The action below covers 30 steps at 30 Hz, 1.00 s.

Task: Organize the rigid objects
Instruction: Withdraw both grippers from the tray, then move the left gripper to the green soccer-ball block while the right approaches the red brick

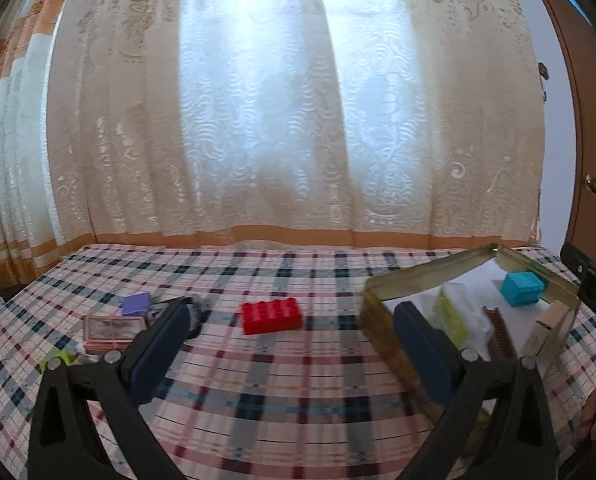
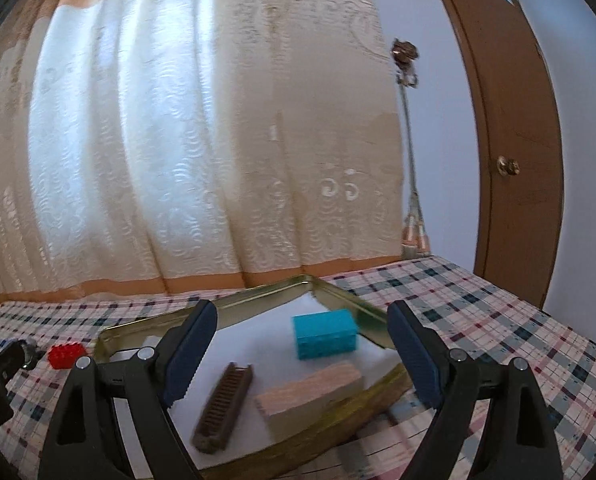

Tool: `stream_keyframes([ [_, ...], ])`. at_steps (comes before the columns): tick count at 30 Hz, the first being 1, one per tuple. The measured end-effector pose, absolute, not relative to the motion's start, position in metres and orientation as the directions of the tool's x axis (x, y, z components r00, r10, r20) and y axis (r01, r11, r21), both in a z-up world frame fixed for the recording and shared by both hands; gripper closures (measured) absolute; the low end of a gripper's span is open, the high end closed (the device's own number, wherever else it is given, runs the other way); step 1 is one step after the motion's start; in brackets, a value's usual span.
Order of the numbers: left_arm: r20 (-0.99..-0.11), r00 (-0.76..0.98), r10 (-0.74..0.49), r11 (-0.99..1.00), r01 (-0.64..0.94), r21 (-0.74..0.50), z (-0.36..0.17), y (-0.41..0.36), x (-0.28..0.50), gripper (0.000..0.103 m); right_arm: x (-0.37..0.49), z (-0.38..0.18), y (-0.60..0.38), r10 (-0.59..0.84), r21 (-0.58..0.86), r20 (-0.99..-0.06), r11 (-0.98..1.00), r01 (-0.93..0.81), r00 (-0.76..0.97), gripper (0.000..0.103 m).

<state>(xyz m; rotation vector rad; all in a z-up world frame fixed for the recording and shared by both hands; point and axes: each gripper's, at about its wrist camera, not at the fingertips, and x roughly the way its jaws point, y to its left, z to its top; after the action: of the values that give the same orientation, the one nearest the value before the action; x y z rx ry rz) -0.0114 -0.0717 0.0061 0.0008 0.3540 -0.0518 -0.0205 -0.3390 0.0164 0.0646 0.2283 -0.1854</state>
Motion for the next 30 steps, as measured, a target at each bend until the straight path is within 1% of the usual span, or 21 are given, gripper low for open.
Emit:
stream_keyframes([
  [8,-0.354,0.935,-0.009,1.000,0.004,-0.017,0.005,-0.037,-0.005,0.000,-0.019,0.017,-0.298,-0.120,0.034,-0.228,0.991,0.132,0.966,0.014],
  [19,-0.377,0.925,0.057,0.996,-0.077,-0.037,0.000,0.019,0.007,0.000,-0.017,0.014,-0.223,-0.001,0.017,-0.231,1.000,0.005,0.973,0.014],
  [30,-0.417,0.903,0.104,0.987,-0.146,-0.070,-0.005,0.062,0.018,0.000,-0.006,0.007,-0.162,0.091,0.014,-0.268,0.996,-0.091,0.959,0.014],
])
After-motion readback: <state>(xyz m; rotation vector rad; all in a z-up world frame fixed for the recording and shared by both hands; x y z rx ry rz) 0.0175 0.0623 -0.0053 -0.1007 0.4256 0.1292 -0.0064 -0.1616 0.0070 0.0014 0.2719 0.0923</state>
